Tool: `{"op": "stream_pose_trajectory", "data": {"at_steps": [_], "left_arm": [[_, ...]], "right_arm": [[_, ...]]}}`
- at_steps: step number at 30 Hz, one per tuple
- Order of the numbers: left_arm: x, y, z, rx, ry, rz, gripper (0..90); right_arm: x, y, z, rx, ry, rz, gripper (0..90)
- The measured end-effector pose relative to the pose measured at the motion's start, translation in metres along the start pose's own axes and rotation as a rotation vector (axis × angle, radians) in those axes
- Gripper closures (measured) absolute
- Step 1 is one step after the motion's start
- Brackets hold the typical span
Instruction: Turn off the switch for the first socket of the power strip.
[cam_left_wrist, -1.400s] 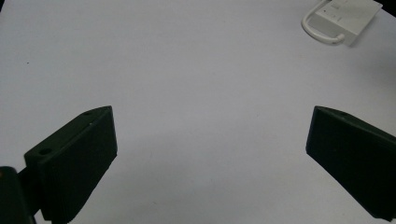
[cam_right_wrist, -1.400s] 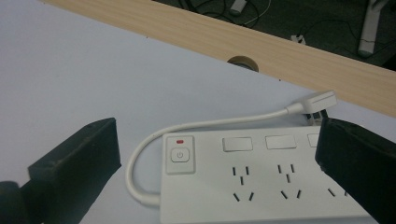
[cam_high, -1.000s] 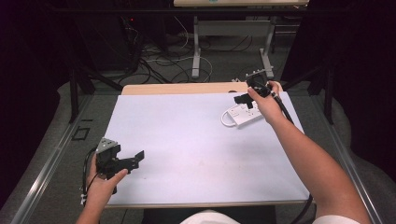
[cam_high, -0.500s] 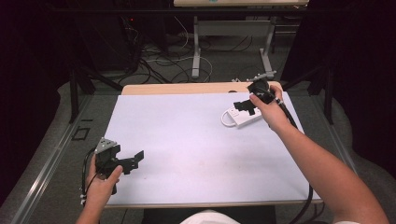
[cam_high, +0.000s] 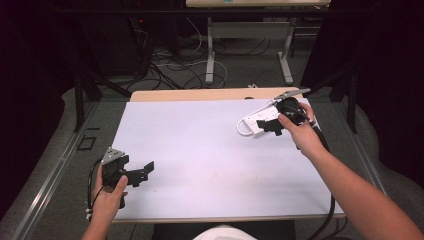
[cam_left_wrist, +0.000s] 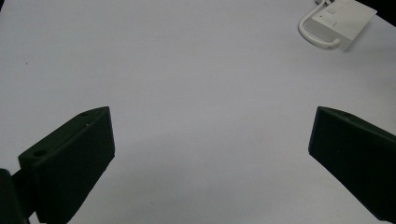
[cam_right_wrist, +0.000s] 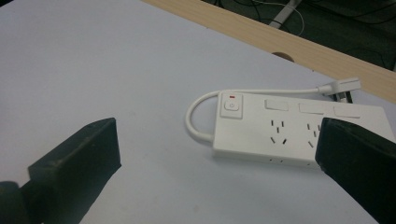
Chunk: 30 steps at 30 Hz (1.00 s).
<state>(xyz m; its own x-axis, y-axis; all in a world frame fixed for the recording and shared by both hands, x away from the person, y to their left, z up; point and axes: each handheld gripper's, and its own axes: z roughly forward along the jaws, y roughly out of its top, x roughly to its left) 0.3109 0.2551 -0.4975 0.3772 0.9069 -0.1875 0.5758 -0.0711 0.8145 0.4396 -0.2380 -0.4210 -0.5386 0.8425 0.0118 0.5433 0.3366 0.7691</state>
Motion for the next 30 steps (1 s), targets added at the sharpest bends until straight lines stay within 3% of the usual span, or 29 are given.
{"op": "stream_pose_trajectory", "data": {"at_steps": [10, 16, 27, 30], "left_arm": [[-0.001, 0.000, -0.001, 0.008, 0.003, 0.006, 0.2], [-0.001, 0.000, -0.001, 0.001, 0.002, 0.002, 0.2], [-0.001, 0.000, -0.002, 0.001, 0.006, 0.008, 0.2], [-0.001, 0.000, -0.002, -0.002, 0.005, 0.009, 0.2]], "right_arm": [[0.011, -0.024, -0.025, -0.048, 0.040, -0.012, 0.0], [0.016, -0.039, -0.038, -0.088, 0.021, -0.024, 0.0], [0.010, -0.074, -0.060, -0.137, 0.015, 0.052, 0.0], [0.007, -0.084, -0.066, -0.136, -0.005, 0.067, 0.0]]}}
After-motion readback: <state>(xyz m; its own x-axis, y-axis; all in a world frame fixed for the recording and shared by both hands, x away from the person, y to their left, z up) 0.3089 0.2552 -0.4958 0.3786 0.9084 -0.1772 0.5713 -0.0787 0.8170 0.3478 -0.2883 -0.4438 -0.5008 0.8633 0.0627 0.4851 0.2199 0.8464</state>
